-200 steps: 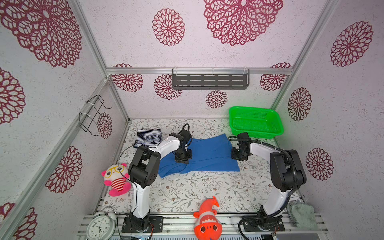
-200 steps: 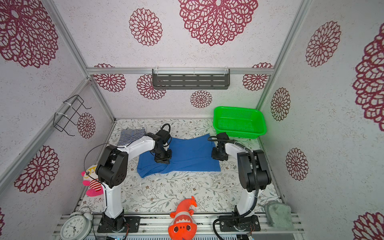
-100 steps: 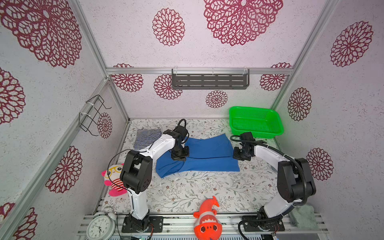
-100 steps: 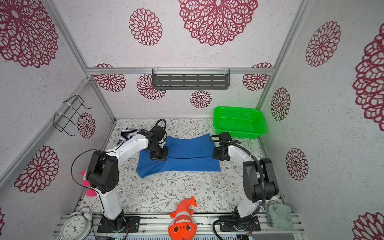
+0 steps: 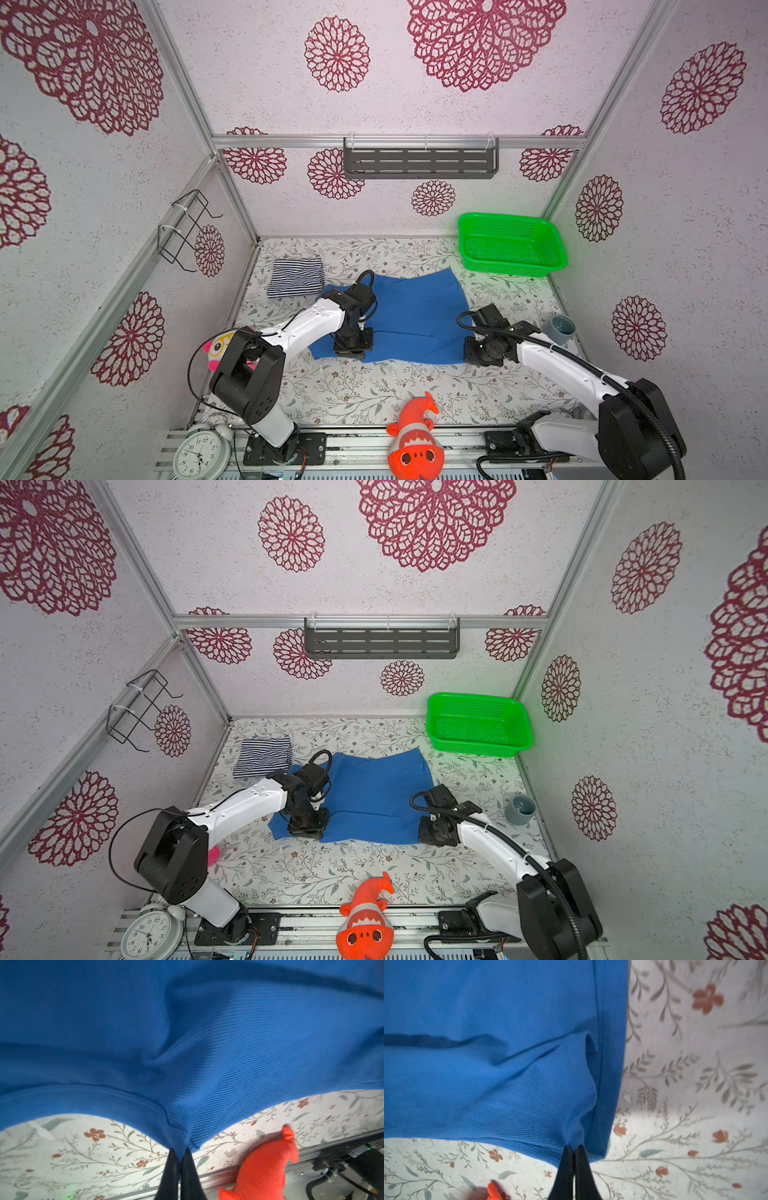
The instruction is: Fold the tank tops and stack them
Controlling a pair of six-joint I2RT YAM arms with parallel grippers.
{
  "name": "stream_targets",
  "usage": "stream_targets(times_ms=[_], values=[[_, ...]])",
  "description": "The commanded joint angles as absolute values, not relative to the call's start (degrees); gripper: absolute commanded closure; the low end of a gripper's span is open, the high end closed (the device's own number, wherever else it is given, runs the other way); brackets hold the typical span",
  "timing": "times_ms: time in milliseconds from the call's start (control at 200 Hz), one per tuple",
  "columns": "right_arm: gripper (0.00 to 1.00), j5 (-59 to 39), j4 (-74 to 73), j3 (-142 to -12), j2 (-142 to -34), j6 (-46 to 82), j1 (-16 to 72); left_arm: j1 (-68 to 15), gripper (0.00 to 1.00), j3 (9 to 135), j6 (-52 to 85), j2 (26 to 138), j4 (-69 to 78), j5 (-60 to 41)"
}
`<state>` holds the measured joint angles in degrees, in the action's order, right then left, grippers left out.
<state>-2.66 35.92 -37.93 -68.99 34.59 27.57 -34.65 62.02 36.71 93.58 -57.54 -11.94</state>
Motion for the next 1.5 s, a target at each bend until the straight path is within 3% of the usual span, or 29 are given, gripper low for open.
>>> stream_targets(times_ms=[0, 405, 1321, 1416, 1496], values=[[1.0, -0.5, 38.4, -35.8, -65.2, 41.0, 28.4, -36.1, 1.0, 58.5, 40.0, 91.4, -55.8, -11.1], [1.0, 4.7, 44.2, -45.0, -68.1, 34.4, 27.3, -34.4, 1.0, 65.5, 32.7, 93.8, -63.0, -6.3], [1.0, 4.7, 39.5, -68.1, -98.1, 19.1, 14.8, -21.0, 1.0, 98.7, 13.8, 122.1, -69.0, -5.6], [0.96, 4.1, 39.2, -70.9, -101.5, 18.4, 14.3, -19.9, 0.61, 102.2, 12.5, 124.3, -70.2, -5.9], [0.84, 4.4, 39.5, -73.0, -102.3, 18.0, 14.1, -19.3, 0.42, 103.9, 11.6, 123.7, -71.7, -3.8]])
